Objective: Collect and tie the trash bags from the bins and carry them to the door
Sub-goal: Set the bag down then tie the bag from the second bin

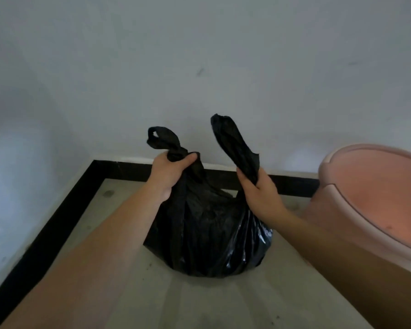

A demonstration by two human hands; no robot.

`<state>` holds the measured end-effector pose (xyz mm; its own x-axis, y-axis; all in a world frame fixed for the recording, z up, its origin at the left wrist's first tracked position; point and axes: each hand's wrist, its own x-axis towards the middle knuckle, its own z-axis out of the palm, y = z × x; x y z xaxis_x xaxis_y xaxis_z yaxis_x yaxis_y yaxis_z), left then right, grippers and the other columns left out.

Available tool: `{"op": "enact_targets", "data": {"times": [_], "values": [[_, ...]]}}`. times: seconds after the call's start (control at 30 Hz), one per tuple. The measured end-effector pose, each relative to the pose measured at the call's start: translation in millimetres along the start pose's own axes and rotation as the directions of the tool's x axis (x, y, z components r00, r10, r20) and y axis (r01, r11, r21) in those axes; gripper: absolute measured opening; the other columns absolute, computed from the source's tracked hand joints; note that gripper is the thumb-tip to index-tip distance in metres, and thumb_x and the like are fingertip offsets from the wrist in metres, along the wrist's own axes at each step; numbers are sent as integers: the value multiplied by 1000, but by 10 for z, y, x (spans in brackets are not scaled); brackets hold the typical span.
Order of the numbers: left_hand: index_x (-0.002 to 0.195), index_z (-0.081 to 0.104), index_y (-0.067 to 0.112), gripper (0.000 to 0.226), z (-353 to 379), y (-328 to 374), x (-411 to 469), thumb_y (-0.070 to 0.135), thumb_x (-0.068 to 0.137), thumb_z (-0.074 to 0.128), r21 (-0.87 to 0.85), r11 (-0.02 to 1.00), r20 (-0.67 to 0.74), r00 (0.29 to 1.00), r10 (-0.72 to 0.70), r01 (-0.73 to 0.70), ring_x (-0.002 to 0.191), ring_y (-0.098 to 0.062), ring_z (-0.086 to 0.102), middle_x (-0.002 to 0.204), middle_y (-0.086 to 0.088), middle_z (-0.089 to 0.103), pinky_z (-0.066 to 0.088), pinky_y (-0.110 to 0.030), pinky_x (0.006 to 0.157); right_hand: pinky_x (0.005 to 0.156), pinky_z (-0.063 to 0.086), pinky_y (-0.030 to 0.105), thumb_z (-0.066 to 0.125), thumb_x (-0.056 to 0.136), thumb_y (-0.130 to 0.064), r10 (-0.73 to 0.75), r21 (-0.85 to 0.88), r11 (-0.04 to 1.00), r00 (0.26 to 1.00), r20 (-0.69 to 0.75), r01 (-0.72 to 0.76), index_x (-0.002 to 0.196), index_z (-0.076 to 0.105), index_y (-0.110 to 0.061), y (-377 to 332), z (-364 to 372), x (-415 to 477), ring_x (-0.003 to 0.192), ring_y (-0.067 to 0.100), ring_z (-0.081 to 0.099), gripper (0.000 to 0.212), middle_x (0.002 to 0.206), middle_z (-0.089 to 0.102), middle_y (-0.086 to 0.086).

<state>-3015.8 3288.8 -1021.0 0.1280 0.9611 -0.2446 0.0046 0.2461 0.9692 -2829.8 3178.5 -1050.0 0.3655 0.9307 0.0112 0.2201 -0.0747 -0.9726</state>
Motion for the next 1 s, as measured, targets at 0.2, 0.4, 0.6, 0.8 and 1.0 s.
{"op": "enact_targets", "data": {"times": [0.2, 0.4, 0.6, 0.8, 1.0], "values": [[100, 72, 9, 30, -23, 413, -62, 30, 79, 76, -94, 987, -3, 991, 131, -130, 84, -24, 71, 91, -10, 71, 59, -38, 80, 60, 43, 3, 45, 105, -29, 33, -50, 998, 999, 39, -31, 107, 62, -18, -176, -110, -6, 83, 2, 58, 21, 94, 62, -5], [77, 51, 15, 36, -74, 595, -248, 42, 100, 50, -467, 872, 212, 976, -52, 148, 49, -18, 56, 53, 3, 44, 55, -35, 69, 64, 40, 22, 41, 105, -34, 38, -138, 990, 995, 92, -25, 86, 53, -16, -261, -186, -30, 71, 10, 52, 29, 77, 53, 1], [102, 46, 13, 33, -158, 476, -297, 5, 79, 69, -191, 974, 467, 884, -17, 119, 45, -6, 29, 59, 6, 29, 30, -20, 43, 47, 31, 8, 40, 104, -40, -5, -182, 983, 982, 189, 40, 76, 43, -15, -489, -265, 58, 46, -6, 40, 37, 65, 42, -5], [77, 74, 19, 18, -91, 404, -549, 2, 77, 77, 220, 974, 675, 729, -114, -51, 52, -6, 49, 55, 10, 55, 42, -21, 55, 68, 38, 31, 42, 101, -49, 90, -511, 833, 861, 501, 210, 67, 49, -25, -551, -339, 96, 67, 12, 49, 42, 67, 50, -7], [114, 70, 12, 36, 0, 240, -633, 38, 90, 67, 158, 983, 683, 709, -176, 92, 58, -15, 19, 63, 2, 20, 32, -27, 57, 62, 39, 18, 52, 97, -50, 206, -548, 803, 754, 624, 234, 74, 55, -25, -549, -317, 5, 57, 1, 47, 35, 64, 51, -12]]}}
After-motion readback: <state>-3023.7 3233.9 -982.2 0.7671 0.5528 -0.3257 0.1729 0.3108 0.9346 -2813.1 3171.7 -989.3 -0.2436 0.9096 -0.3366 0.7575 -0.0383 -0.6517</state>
